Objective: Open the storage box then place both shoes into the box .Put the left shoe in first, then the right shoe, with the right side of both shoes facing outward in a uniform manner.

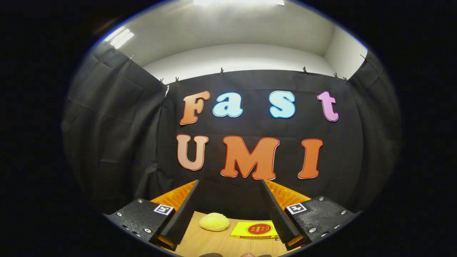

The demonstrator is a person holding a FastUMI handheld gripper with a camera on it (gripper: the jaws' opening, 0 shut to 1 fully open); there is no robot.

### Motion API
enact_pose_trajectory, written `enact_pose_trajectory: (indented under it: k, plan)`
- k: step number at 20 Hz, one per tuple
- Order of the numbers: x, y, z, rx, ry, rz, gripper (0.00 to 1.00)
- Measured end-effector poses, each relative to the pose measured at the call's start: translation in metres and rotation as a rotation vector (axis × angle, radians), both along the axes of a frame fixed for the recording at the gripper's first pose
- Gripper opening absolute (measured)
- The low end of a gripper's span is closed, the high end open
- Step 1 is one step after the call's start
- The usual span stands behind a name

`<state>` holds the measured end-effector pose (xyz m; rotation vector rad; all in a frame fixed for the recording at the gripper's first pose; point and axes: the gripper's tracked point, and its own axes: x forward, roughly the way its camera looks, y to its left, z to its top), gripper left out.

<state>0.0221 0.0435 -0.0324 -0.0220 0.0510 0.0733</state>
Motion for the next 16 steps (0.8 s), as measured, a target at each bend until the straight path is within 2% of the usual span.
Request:
enact_pose_trajectory:
  k: [4,11,16]
  plan:
    - [0.004,0.010,-0.035,0.044,0.077,0.020,0.98]
    - [0.015,0.056,-0.086,0.288,0.263,0.123,0.98]
    - [0.001,0.111,-0.132,0.379,0.442,0.251,0.96]
